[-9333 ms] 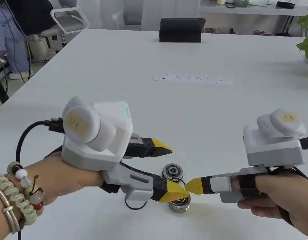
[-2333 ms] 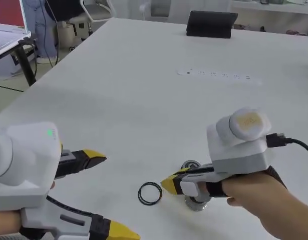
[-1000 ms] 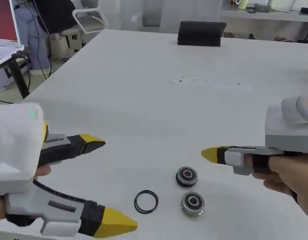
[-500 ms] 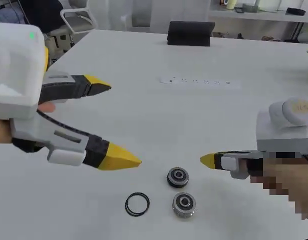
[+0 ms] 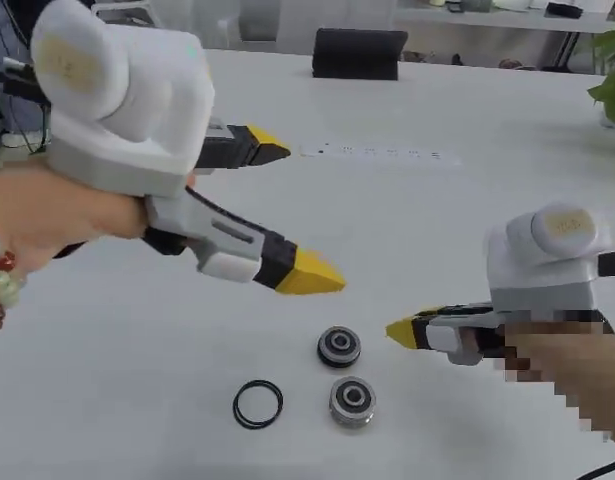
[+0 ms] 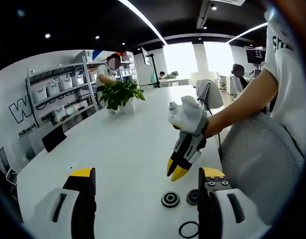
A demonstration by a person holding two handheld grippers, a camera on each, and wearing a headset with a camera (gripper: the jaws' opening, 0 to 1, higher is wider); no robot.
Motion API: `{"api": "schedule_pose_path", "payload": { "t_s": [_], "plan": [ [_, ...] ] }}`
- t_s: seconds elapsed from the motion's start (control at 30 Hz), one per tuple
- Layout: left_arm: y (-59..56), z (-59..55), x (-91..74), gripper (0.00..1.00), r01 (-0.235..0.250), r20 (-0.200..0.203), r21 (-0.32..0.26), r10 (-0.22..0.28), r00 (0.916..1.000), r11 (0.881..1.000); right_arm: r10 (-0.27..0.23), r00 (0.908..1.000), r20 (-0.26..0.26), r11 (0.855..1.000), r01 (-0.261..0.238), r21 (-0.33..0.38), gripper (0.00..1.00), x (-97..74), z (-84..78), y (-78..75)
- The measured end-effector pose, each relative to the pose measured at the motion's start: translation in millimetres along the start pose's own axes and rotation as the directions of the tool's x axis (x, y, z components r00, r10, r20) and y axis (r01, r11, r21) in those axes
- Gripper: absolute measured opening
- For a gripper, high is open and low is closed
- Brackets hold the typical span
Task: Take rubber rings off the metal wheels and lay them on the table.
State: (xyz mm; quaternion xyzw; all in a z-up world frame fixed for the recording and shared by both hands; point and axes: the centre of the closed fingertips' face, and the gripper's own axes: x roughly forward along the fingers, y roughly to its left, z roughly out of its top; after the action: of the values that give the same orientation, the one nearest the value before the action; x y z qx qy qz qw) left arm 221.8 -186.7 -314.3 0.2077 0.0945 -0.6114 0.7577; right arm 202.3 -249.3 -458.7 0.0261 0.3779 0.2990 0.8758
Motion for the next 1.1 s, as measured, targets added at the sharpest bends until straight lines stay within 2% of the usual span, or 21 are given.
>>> {"api": "schedule_pose_path", "payload": {
  "t_s": [0.03, 0.1, 0.2, 0.3, 0.4, 0.57, 0.6, 0.67, 0.7, 0.73, 0.8, 0.87, 0.93, 1.03, 1.1],
  "plan": [
    [5.3, -4.8, 6.3, 0.82, -0.015, 0.008, -0.028, 0.015, 0.9999, 1.000, -0.002, 0.9999, -0.011, 1.000, 0.002, -0.015, 0.11, 1.2, -1.8, 0.5],
    [9.1, -12.1, 14.0, 0.82, -0.021, 0.008, -0.038, 0.021, 0.9997, 0.999, -0.002, 0.9998, -0.019, 1.000, 0.002, -0.030, 0.11, 2.6, -3.8, 1.0],
    [5.4, -25.3, 26.1, 0.80, -0.015, 0.004, -0.023, 0.015, 0.9999, 1.000, 0.002, 0.9999, -0.016, 0.998, -0.004, -0.066, 0.14, 4.3, -4.4, -0.5],
    [1.2, -36.8, 33.4, 0.77, -0.014, -0.001, -0.025, 0.014, 0.9999, 1.000, 0.005, 0.9997, -0.023, 0.997, -0.006, -0.078, 0.15, 6.4, -5.1, -0.2],
    [-2.1, -52.8, 40.4, 0.75, -0.020, -0.004, -0.036, 0.020, 0.9998, 0.999, 0.010, 0.9997, -0.023, 0.994, -0.013, -0.106, 0.17, 8.7, -5.5, 1.8],
    [-3.8, -76.3, 45.5, 0.64, -0.021, -0.032, -0.050, 0.019, 0.9993, 0.999, 0.038, 0.9985, -0.039, 0.984, -0.044, -0.174, 0.19, 15.2, -8.8, 9.0],
    [-4.2, -78.0, 45.8, 0.63, -0.020, -0.033, -0.056, 0.018, 0.9993, 0.998, 0.040, 0.9983, -0.041, 0.983, -0.047, -0.180, 0.19, 15.7, -9.2, 9.7],
    [-10.4, -88.8, 48.2, 0.59, 0.001, -0.054, -0.072, -0.005, 0.9985, 0.997, 0.054, 0.9973, -0.050, 0.977, -0.063, -0.202, 0.22, 18.3, -11.3, 15.0],
    [-14.6, -94.8, 49.4, 0.57, 0.011, -0.077, -0.069, -0.016, 0.9969, 0.998, 0.063, 0.9967, -0.052, 0.975, -0.073, -0.211, 0.23, 19.2, -12.0, 17.3],
    [-16.8, -98.0, 50.0, 0.55, 0.018, -0.090, -0.059, -0.023, 0.9957, 0.998, 0.071, 0.9961, -0.052, 0.973, -0.080, -0.216, 0.25, 19.9, -12.5, 18.3],
    [-20.0, -100.4, 53.0, 0.50, 0.010, -0.092, -0.043, -0.014, 0.9957, 0.999, 0.083, 0.9951, -0.053, 0.970, -0.093, -0.223, 0.27, 20.7, -13.0, 20.6],
    [-25.0, -101.3, 55.8, 0.43, 0.022, -0.089, -0.034, -0.025, 0.9957, 0.999, 0.095, 0.9940, -0.054, 0.968, -0.105, -0.229, 0.28, 21.1, -13.3, 23.5],
    [-25.8, -107.9, 59.6, 0.35, 0.027, -0.101, -0.031, -0.030, 0.9945, 0.999, 0.103, 0.9931, -0.056, 0.964, -0.113, -0.239, 0.29, 21.8, -13.6, 25.8],
    [-32.3, -113.5, 61.9, 0.32, 0.044, -0.123, -0.032, -0.048, 0.9913, 0.998, 0.102, 0.9928, -0.063, 0.961, -0.115, -0.253, 0.28, 22.0, -14.1, 26.3],
    [-33.8, -113.4, 62.7, 0.31, 0.043, -0.126, -0.026, -0.045, 0.9910, 0.999, 0.104, 0.9928, -0.060, 0.960, -0.116, -0.256, 0.28, 21.8, -13.4, 27.1]
  ]
}}
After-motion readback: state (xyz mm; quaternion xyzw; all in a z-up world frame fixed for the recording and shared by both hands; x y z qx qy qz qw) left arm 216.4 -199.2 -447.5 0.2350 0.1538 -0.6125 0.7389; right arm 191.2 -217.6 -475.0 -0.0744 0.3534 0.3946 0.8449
